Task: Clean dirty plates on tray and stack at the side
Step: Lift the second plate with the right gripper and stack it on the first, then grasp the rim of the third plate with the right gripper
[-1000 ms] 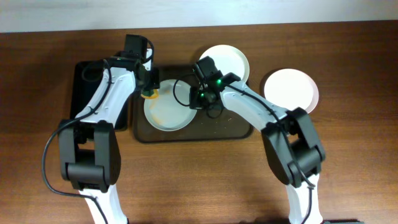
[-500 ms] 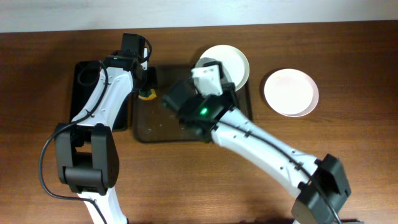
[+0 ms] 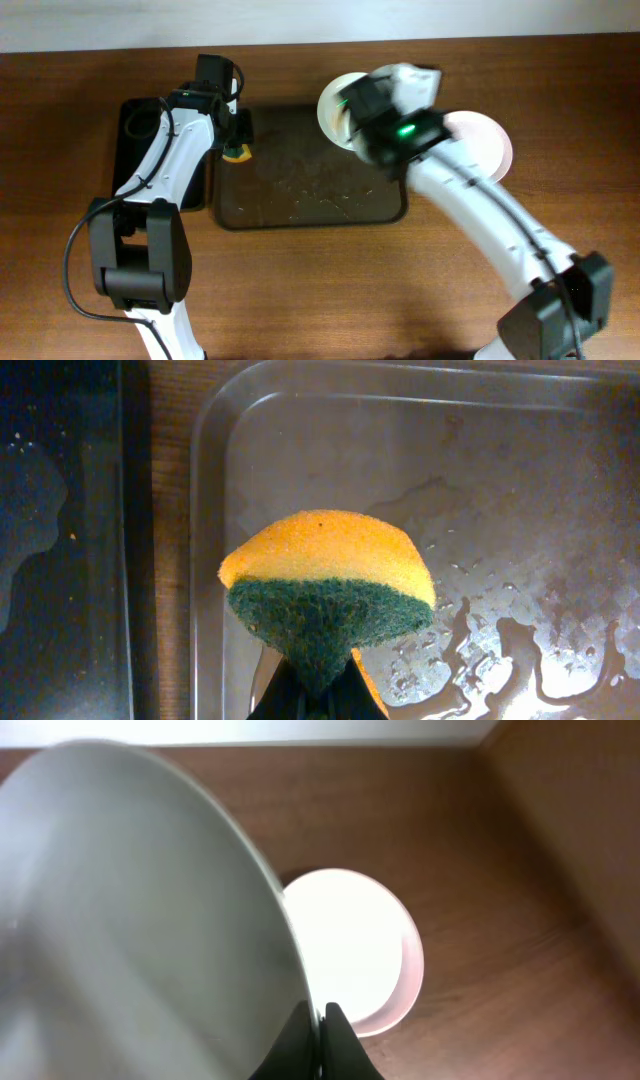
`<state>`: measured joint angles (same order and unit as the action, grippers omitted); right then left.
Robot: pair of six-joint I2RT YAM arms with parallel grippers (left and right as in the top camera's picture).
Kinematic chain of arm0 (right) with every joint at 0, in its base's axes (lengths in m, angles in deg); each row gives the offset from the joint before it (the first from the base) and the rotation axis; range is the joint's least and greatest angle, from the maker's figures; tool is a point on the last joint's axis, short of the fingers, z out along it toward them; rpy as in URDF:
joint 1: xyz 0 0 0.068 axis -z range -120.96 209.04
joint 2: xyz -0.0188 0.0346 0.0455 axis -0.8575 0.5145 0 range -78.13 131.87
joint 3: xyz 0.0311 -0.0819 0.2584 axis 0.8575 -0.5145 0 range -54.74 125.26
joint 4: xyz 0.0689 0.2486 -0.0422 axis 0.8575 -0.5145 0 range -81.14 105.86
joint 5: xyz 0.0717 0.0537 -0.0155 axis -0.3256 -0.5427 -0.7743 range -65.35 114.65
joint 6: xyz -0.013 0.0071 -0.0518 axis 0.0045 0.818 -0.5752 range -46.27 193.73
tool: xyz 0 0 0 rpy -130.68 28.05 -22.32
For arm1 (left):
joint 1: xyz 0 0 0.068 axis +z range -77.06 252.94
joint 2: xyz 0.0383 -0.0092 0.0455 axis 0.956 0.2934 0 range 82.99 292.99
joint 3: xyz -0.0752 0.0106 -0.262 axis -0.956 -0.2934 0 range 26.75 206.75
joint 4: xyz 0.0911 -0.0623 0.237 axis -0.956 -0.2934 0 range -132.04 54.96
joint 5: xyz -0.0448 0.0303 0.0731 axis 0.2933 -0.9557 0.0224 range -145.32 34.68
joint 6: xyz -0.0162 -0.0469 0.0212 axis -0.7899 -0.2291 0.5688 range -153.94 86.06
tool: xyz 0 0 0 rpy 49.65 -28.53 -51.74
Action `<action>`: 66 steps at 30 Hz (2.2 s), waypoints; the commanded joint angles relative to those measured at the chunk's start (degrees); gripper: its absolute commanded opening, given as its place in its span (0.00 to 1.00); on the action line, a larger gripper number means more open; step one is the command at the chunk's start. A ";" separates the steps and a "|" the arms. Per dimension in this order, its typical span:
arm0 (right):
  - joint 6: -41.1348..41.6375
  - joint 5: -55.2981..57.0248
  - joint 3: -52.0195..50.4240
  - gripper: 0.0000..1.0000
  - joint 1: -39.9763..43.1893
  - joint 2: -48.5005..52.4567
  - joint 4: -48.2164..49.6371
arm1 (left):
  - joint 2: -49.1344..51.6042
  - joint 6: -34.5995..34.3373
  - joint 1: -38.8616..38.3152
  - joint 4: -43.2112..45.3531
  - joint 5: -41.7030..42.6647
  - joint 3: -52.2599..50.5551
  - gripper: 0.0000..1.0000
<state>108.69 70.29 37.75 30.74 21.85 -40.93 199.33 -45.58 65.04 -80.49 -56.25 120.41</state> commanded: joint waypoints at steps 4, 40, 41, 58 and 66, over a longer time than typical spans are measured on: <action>-7.50 -37.79 0.42 0.04 35.80 1.77 1.33 | -1.92 -0.52 0.35 0.46 -0.42 0.94 0.00; -19.23 -55.32 18.93 0.59 9.86 30.88 -3.45 | -1.92 -0.50 0.24 -0.31 -1.92 0.94 0.00; -26.16 -55.34 21.29 0.61 10.69 30.88 -0.24 | -1.92 -0.50 0.24 -0.28 -1.92 0.94 0.00; -2.38 -66.58 22.16 0.04 9.60 37.66 -4.52 | -1.92 -0.50 0.20 -0.26 -1.90 0.94 0.00; 1.40 -56.22 22.18 0.34 1.64 37.75 3.48 | -1.92 -0.52 0.17 -0.07 -1.88 0.94 0.00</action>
<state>115.18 16.77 59.78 30.61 59.49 -39.43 199.33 -45.58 65.04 -80.73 -57.39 120.41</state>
